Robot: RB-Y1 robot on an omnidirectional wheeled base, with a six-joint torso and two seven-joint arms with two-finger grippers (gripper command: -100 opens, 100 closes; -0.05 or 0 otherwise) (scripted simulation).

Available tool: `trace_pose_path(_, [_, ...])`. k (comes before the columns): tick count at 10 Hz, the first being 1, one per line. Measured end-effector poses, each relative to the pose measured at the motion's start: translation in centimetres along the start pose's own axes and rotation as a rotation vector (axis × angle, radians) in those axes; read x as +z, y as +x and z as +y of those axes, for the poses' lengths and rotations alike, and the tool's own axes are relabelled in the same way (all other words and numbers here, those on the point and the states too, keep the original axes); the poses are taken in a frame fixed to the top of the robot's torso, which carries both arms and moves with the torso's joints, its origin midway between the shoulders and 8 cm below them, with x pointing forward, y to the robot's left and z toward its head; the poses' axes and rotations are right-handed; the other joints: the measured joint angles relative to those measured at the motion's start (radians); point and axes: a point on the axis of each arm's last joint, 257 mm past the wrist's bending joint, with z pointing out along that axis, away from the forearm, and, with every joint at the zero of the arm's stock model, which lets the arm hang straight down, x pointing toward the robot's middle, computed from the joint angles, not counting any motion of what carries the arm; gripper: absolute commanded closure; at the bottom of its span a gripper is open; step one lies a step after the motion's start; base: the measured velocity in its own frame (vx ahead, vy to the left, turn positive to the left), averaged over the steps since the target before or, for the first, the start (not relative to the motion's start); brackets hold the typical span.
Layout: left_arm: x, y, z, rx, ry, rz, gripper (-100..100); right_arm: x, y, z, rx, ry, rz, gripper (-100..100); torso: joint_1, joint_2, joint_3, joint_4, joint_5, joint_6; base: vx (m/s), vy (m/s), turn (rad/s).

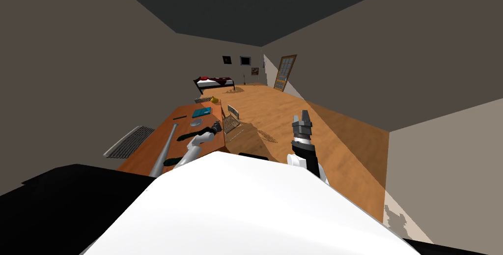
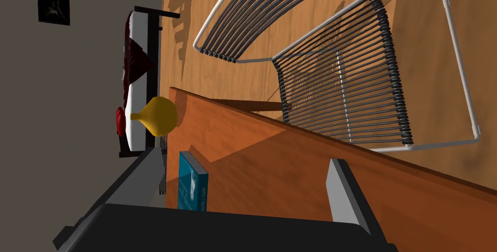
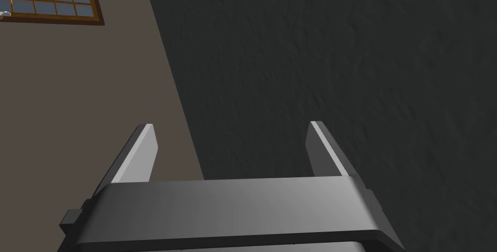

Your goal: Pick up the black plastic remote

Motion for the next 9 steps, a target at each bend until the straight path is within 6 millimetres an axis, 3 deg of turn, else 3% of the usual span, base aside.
trace_pose_path(9, [0.5, -6.2, 7.4, -0.035, -0.301, -0.099, -100, 0.0, 0.0, 0.0, 0.000, 0.000, 0.000, 0, 0.001, 0.001, 0.000, 0.000, 0.000, 0.000, 0.031, 0.009, -0.053])
